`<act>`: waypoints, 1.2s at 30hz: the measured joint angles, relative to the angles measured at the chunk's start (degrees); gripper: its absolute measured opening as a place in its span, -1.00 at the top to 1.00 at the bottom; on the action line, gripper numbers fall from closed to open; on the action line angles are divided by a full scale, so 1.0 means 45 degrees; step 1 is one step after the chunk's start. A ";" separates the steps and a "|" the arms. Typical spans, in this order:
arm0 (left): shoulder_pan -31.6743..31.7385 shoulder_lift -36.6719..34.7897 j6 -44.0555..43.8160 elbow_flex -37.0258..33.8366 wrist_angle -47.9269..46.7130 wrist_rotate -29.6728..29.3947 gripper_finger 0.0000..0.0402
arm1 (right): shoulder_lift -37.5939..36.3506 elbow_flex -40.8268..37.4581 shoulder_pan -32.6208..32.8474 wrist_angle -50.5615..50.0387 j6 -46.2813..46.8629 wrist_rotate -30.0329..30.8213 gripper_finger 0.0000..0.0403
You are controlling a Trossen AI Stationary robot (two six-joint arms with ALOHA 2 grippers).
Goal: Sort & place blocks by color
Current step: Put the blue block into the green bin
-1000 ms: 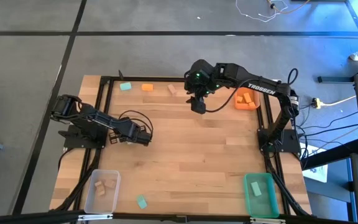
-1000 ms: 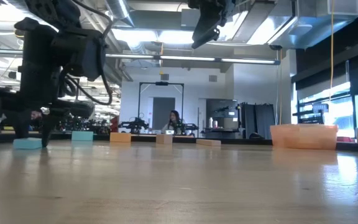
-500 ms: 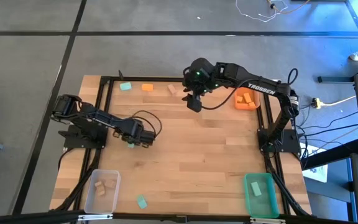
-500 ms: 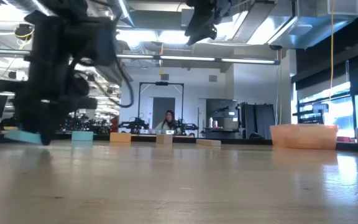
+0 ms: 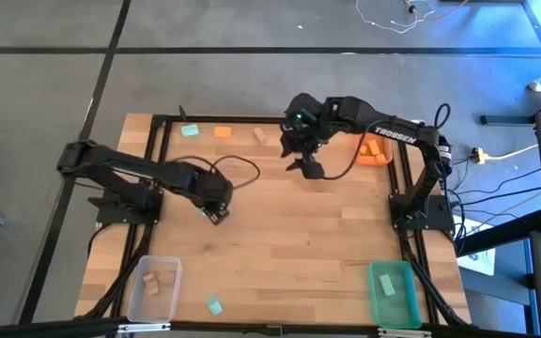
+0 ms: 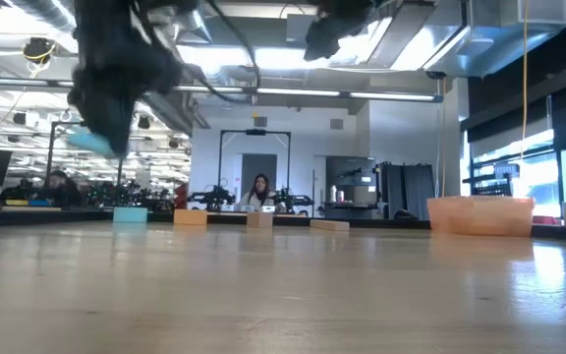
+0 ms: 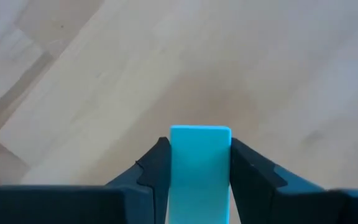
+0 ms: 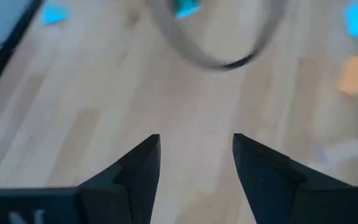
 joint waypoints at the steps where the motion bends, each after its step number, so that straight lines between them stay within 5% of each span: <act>1: 0.0163 -0.0345 0.0130 0.0123 0.0011 0.0350 0.39 | 0.0000 0.0000 0.0077 -0.0090 -0.0465 -0.0206 0.00; 12: 0.1910 -0.3511 0.2064 0.1731 0.0675 0.2392 0.39 | 0.0000 0.0000 0.1863 0.2175 -0.3766 0.0252 0.14; 18: 0.2243 -0.3863 0.3224 0.2490 0.1982 0.3783 0.39 | 0.0000 0.0000 0.2844 0.4340 -0.5081 0.1652 0.15; 36: 0.2287 -0.3622 0.3672 0.2739 0.4654 0.5757 0.39 | 0.0566 0.0010 0.3405 0.7237 -0.6104 0.1613 0.15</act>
